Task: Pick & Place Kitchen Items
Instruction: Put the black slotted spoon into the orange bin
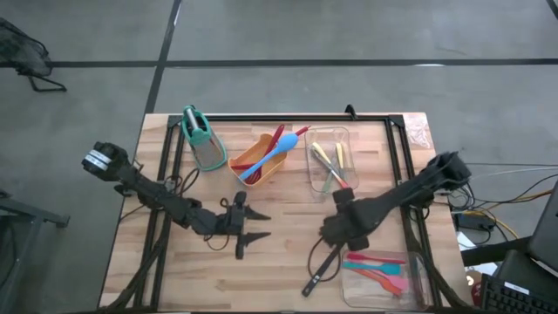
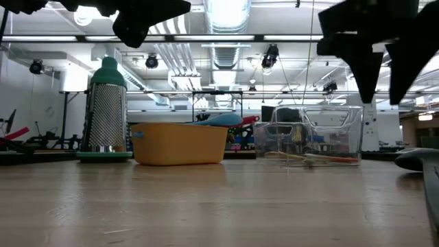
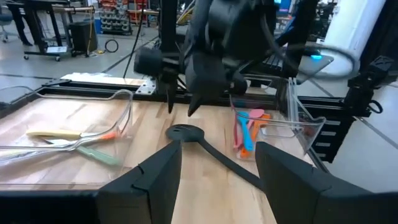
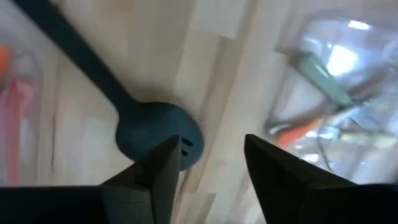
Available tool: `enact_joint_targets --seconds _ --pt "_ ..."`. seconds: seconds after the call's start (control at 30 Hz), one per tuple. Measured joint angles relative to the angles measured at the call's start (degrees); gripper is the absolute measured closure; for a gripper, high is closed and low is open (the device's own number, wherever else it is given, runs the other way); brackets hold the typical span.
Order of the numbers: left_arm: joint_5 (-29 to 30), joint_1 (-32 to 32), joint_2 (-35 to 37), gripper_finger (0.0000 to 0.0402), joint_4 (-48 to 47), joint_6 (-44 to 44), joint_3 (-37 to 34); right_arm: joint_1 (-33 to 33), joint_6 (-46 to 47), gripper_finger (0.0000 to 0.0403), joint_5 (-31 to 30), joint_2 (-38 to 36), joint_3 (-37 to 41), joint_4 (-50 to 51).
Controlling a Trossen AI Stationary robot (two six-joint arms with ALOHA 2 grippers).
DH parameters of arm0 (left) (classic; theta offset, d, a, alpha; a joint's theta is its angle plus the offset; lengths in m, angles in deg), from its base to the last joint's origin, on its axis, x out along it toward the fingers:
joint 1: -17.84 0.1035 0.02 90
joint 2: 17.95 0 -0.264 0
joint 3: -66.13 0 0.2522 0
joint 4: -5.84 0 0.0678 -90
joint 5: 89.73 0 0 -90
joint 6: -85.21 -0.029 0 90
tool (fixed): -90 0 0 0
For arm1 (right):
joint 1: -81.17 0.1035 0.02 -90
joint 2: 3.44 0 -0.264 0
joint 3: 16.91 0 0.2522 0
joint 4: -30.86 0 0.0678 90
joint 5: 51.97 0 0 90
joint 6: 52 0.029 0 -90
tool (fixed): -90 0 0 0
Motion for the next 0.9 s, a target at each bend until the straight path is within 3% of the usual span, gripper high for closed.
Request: enact_joint_targets --seconds 0.4,0.57,0.9 --pt "0.01 -0.50 0.04 0.0191 0.90 -0.21 0.09 2.28 -9.87 0.0177 6.05 8.73 -0.61 -3.08" --pt "0.02 -0.50 0.07 0.0191 1.16 -0.44 0.09 2.86 -11.41 0.0165 9.73 9.82 -0.25 -6.54" --pt "0.02 -0.48 0.07 0.0191 1.38 -0.75 0.09 2.90 -13.22 0.0153 11.44 9.42 3.09 -11.94"
